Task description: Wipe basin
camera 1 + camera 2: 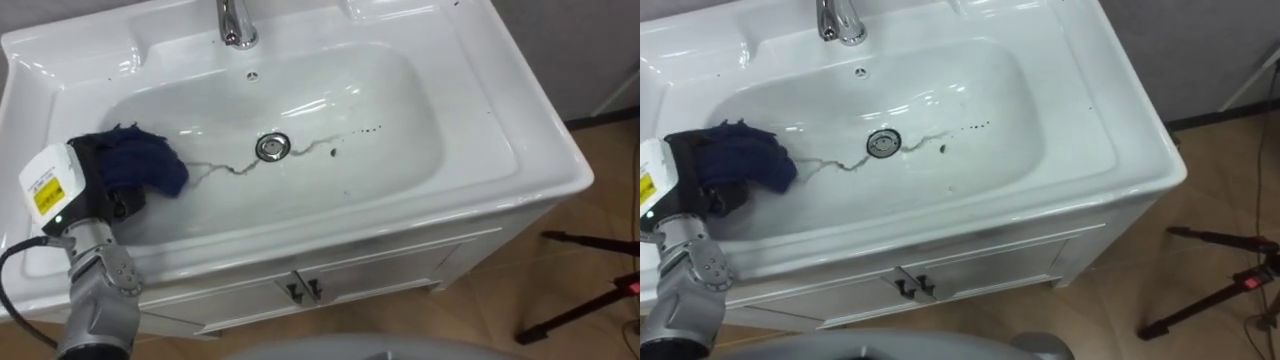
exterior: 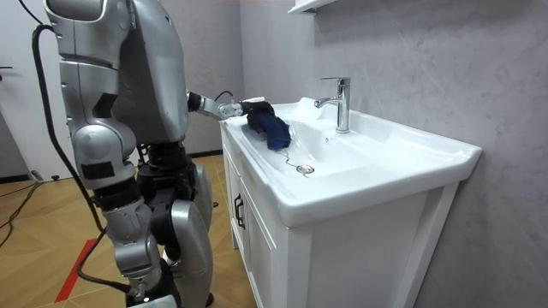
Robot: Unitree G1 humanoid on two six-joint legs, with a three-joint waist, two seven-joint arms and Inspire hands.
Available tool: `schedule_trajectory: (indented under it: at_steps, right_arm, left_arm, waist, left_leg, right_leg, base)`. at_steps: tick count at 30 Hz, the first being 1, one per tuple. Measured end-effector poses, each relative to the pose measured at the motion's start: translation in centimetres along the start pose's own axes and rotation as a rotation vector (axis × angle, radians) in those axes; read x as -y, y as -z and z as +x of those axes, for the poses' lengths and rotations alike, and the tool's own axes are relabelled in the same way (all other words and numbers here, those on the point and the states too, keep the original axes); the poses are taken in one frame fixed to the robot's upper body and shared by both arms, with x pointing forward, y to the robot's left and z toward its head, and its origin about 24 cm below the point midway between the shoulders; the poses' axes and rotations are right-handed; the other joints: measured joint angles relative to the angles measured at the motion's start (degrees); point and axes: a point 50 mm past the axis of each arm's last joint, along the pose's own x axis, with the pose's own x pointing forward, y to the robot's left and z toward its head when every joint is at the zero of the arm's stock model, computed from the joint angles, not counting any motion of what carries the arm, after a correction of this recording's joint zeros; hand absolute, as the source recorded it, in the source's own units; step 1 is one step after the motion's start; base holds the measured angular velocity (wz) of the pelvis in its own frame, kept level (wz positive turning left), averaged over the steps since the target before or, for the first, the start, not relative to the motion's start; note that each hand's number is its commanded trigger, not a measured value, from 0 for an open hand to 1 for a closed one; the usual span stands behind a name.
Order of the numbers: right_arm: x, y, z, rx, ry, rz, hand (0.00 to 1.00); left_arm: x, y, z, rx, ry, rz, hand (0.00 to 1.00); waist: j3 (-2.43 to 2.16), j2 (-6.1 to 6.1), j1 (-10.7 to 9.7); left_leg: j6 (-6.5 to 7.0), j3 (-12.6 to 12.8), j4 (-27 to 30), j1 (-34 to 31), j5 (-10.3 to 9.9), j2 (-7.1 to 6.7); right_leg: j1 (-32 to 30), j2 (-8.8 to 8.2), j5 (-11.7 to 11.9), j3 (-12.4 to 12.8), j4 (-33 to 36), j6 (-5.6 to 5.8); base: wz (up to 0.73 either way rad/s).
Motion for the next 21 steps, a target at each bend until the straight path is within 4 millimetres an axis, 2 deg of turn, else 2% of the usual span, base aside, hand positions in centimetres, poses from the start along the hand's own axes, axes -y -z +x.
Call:
schedule_trajectory:
  at_steps: [8,12,21]
  right_arm:
    - [0.2,-0.5,0.0,0.008,0.020,0.000,0.00]
    - [0.3,-0.5,0.0,0.008,0.030,0.007,0.00]
    - [0.4,-0.2,0.0,-0.003,0.041,0.024,0.00]
  left_arm:
    - [0.8,-0.9,-0.5,0.050,0.039,0.029,1.00]
    - [1.3,-0.5,-0.7,0.039,0.074,0.062,1.00]
    - [1.6,0.3,-0.7,0.003,0.126,0.084,1.00]
  waist:
    - [0.07,-0.39,-1.25]
    - [0.07,-0.52,-1.27]
    - [0.12,-0.57,-1.19]
  left_leg:
    - [0.00,0.27,0.00,0.14,0.00,0.03]
    - [0.00,1.42,0.00,0.23,0.00,0.07]
    - [-0.01,1.91,-0.02,0.75,0.00,0.10]
  right_leg:
    - [0.02,0.03,0.00,0.08,-0.04,0.00]
    - [0.05,0.01,0.01,0.41,0.00,-0.01]
    - [0.17,0.06,0.00,0.82,0.31,-0.02]
  base:
    - [0.00]
    - [-0.05]
    - [-0.02]
